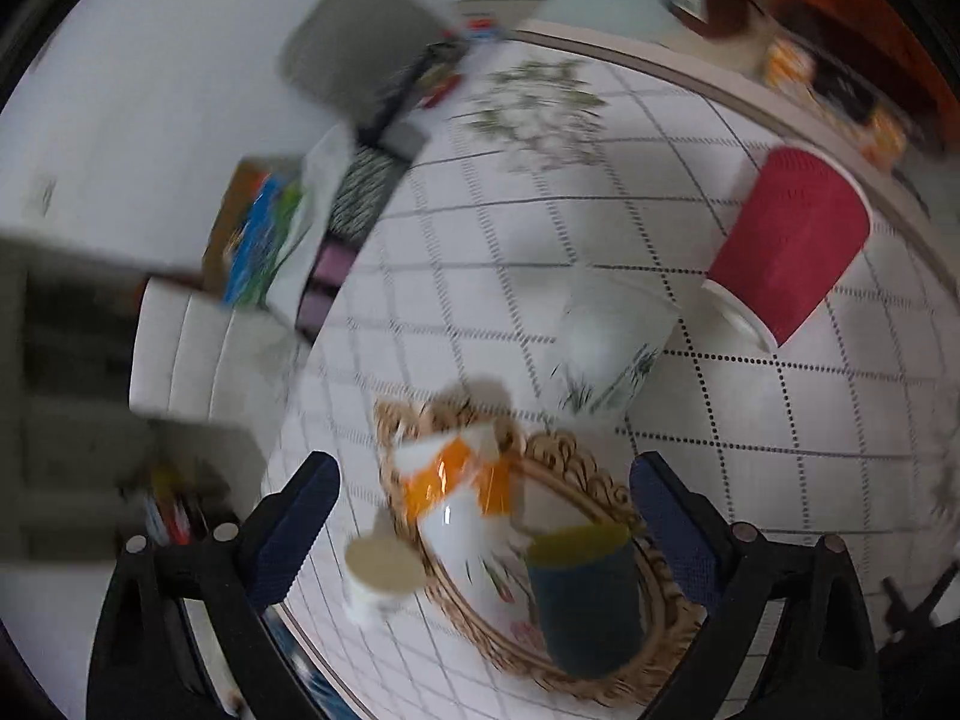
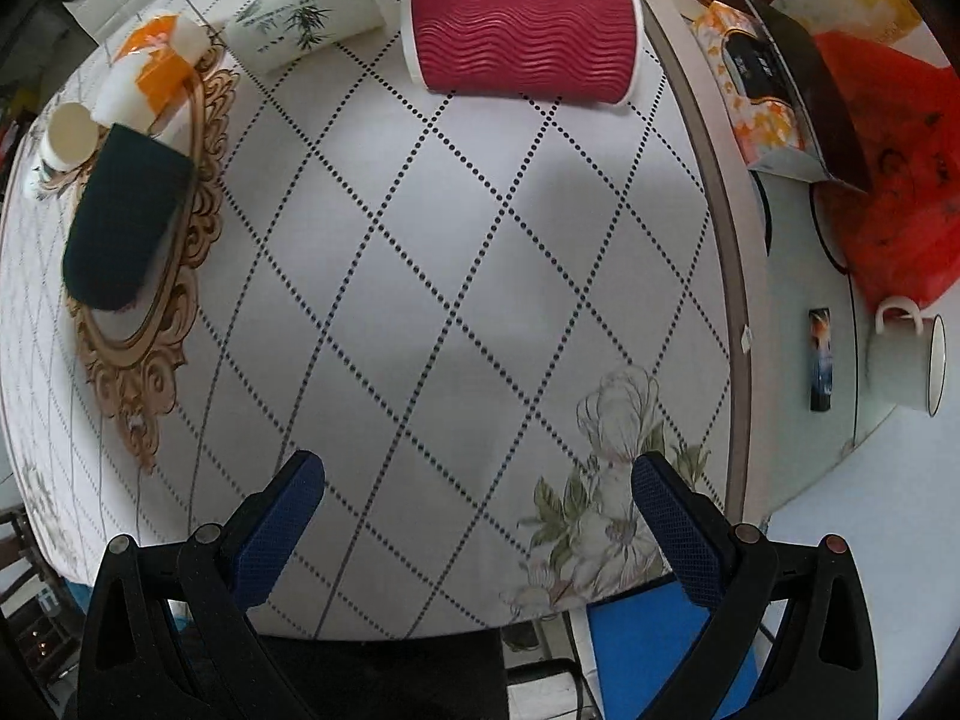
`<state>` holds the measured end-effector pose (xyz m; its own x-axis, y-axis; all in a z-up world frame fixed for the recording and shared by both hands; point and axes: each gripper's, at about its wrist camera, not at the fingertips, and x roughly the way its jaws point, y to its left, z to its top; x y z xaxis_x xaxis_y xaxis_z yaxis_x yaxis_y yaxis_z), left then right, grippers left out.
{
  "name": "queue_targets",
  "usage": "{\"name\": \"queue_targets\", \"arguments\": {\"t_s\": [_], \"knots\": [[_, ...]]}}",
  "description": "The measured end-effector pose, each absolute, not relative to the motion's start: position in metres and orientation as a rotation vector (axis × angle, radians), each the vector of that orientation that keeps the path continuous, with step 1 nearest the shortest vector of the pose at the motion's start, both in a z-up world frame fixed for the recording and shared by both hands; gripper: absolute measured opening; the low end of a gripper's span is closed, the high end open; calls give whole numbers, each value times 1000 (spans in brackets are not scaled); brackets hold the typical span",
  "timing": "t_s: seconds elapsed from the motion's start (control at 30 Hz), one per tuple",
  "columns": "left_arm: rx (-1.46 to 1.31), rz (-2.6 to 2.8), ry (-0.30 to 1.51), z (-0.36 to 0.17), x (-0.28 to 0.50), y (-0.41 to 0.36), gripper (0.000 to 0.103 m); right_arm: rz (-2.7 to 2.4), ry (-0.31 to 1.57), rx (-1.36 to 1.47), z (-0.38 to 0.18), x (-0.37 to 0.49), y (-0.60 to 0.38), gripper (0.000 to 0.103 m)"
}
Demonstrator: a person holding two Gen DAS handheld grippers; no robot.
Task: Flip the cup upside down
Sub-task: 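Reach the left gripper to the white grass-print paper cup and grasp it, then lift the white cup with the left gripper and turn it opening-up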
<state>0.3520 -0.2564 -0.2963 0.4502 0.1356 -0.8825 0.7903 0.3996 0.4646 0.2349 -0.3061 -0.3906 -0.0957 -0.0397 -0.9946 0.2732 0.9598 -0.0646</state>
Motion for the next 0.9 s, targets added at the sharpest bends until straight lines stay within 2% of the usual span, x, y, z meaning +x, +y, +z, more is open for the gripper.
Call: {"name": "queue_targets", "arguments": {"t_s": [0.17,0.63,0.67,0.73,0.9], "knots": [[1204,-598,1033,-324,369,-276,99,-289,1662,190,-394,252,-308,103],[1228,-752,1151,-375,381,-305,98,-339,1713,230,-399,267,-308,103],[1225,-753,1156,-376,382,-305,97,-339,1713,231,-398,268,-308,103],[1214,-761,1178,-381,384,-306,84,-338,1710,231,-397,269,-308,103],[1197,-774,1194,-389,388,-309,72,-336,1712,228,-400,270,-312,103]]}}
